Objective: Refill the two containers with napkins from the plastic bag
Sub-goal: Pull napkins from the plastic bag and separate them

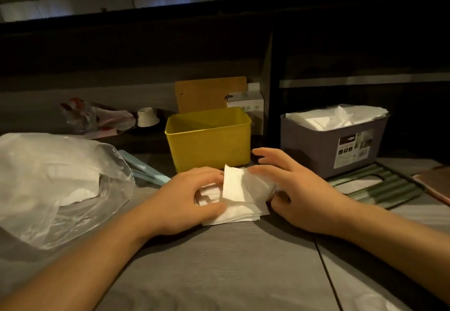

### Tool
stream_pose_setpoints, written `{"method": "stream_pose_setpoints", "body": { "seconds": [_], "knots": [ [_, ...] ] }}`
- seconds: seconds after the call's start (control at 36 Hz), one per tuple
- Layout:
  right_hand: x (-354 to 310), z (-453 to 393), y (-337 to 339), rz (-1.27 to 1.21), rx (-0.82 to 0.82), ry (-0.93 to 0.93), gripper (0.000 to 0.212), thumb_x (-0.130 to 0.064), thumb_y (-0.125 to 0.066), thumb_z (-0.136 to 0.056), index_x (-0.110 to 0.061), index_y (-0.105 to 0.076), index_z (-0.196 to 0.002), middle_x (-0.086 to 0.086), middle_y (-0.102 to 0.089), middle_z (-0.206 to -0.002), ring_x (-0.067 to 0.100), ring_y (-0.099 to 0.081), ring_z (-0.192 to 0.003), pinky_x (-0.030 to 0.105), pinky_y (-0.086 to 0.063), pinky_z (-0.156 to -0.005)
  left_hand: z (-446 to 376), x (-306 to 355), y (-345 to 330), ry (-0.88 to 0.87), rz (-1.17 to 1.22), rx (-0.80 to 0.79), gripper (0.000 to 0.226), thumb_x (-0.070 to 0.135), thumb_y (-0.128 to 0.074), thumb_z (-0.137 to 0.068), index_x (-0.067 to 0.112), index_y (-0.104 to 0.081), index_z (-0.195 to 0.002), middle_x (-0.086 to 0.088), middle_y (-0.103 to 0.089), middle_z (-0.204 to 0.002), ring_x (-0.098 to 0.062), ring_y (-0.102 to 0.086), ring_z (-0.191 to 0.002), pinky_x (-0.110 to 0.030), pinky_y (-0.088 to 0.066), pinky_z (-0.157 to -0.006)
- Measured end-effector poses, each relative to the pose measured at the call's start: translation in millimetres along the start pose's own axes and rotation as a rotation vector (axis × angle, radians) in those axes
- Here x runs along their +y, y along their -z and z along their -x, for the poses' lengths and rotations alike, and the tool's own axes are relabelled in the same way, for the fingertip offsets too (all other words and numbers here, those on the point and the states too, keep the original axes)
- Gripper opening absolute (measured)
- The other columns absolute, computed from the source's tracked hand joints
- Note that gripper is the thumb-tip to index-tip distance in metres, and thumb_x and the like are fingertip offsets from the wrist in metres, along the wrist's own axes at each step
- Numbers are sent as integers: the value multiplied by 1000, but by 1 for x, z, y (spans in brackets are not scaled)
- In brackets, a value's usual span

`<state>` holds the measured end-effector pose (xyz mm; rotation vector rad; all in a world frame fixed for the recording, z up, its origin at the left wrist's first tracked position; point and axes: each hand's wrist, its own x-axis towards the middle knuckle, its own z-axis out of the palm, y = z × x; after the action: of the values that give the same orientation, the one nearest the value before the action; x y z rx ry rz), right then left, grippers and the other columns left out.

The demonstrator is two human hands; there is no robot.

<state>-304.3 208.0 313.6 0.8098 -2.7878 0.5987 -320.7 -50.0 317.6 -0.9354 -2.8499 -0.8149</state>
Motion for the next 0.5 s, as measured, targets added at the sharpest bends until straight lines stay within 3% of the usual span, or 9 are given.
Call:
{"method": "stream_pose_setpoints", "body": {
  "seconds": [0.08, 0.17, 0.28, 0.42, 0.5],
  "knots": [
    [3, 1, 0, -5, 85, 8, 49, -15, -60, -95, -33, -55, -140, -21, -21, -158, -1, -34, -139, 9, -37, -104, 1, 0, 1, 4, 68, 37, 34, 30, -74, -90, 35, -69, -123, 26, -63, -123, 5, -57, -117, -22, -49, -96],
    [4, 2, -1, -107, 159, 35, 42, -5, -59, -93, -27, -66, -129, -19, -40, -150, -1, -42, -135, 19, -43, -107, 2, -1, 3, 7, 139, 34, 31, 30, -76, -88, 33, -72, -119, 24, -66, -120, 2, -60, -115, -24, -50, -96],
    [5, 1, -2, -246, 220, 22, 44, 5, -56, -92, -27, -73, -116, -21, -53, -141, -6, -50, -127, 21, -46, -103, 5, 1, 6, 17, 162, 29, 37, 28, -77, -86, 40, -66, -119, 29, -66, -118, 5, -60, -114, -17, -49, -93],
    [-3, 4, 4, -385, 157, -30, 30, -14, -55, -98, -28, -74, -116, -27, -53, -139, -11, -48, -126, 19, -44, -105, 6, 1, 7, 27, 219, -3, 80, 34, -83, -80, 58, -34, -138, 31, -53, -135, 7, -55, -123, -13, -42, -100],
    [-7, 8, 4, -309, 44, 80, 33, -30, -66, -94, -26, -68, -127, -25, -44, -148, -10, -43, -133, 16, -38, -109, 7, 4, 7, 10, 193, -22, 85, 40, -84, -78, 64, -31, -140, 37, -43, -140, 8, -53, -124, -13, -39, -99]
  ]
}}
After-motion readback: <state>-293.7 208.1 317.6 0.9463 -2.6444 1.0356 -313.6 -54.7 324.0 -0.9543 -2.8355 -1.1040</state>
